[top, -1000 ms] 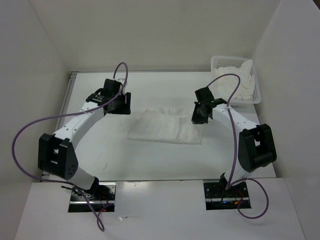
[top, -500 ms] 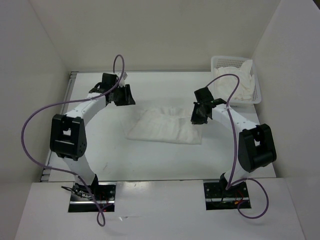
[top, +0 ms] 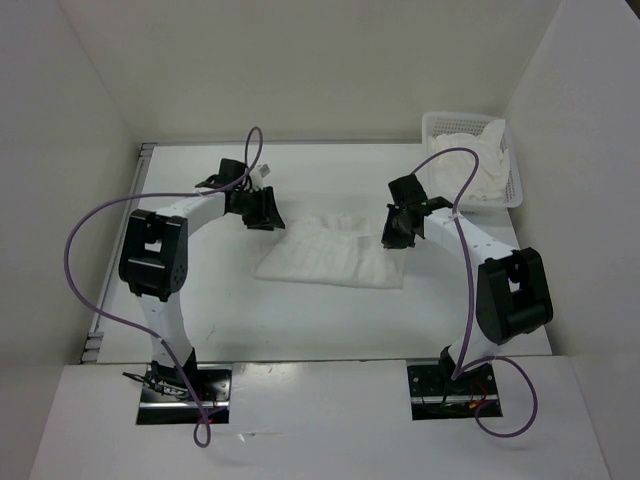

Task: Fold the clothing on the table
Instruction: Fold the skirt

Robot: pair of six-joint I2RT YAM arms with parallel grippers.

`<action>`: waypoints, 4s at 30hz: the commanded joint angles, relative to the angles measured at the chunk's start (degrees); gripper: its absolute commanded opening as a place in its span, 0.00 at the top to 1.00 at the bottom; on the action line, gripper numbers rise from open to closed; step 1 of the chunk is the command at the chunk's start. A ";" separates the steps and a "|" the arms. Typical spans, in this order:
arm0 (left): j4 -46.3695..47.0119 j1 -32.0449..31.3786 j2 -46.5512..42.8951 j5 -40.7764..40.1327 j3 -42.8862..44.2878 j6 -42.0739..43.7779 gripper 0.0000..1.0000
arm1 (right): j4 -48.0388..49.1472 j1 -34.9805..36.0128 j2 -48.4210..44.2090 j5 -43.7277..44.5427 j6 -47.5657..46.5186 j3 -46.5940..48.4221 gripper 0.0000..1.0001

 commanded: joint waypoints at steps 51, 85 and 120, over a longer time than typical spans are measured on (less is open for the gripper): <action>-3.18 -0.41 -9.65 -1.97 -3.87 -2.87 1.00 | -0.69 -0.11 4.75 4.38 -0.20 6.43 1.00; -7.31 1.54 -24.16 -14.97 -16.29 -9.90 1.00 | -3.59 -1.87 -0.08 5.26 -1.78 9.67 1.00; -3.98 1.37 -28.11 -25.38 -8.79 -14.91 0.39 | 1.06 -3.01 8.98 5.18 -5.65 20.42 0.38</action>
